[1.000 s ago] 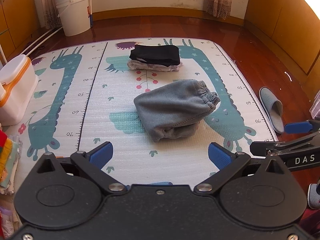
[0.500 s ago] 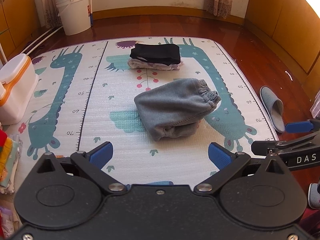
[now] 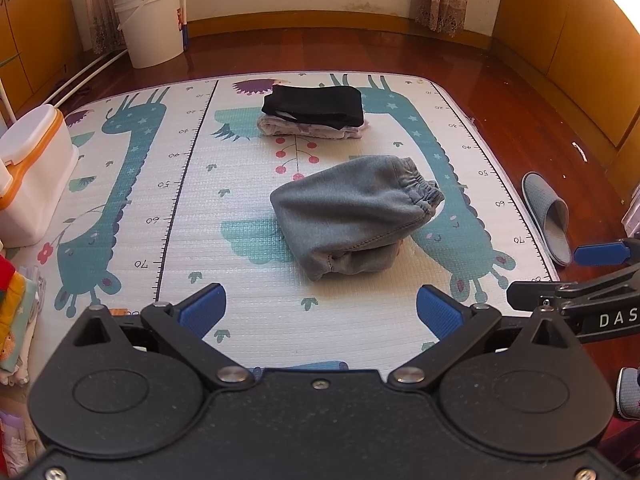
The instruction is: Fold clothes
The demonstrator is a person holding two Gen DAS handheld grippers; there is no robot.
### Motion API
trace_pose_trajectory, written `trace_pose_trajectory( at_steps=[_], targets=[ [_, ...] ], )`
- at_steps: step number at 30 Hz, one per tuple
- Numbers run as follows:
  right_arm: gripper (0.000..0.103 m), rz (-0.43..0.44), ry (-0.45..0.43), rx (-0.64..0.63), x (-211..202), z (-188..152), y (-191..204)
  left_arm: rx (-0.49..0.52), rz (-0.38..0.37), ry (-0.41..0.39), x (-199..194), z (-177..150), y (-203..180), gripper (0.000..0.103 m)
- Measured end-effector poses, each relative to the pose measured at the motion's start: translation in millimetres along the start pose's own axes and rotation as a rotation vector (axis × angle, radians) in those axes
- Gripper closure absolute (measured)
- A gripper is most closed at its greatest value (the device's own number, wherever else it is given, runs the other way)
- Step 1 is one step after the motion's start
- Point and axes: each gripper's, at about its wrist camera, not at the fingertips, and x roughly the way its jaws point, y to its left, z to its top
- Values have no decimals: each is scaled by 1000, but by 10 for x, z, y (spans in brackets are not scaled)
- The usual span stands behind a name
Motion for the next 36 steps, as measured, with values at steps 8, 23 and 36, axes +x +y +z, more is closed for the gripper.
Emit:
trace_pose_trajectory(
  at_steps=[8,23,36],
  targets=[
    [0,2,0,1,0,-6,-8,-1,-2,1,2,3,-2,0],
    [0,2,1,4,-1,-1,-4,5,-2,-1,4,1,-7,0],
    [0,-1,7,6,22,7,-11,21,7,-6,35,16,-33,0]
  ],
)
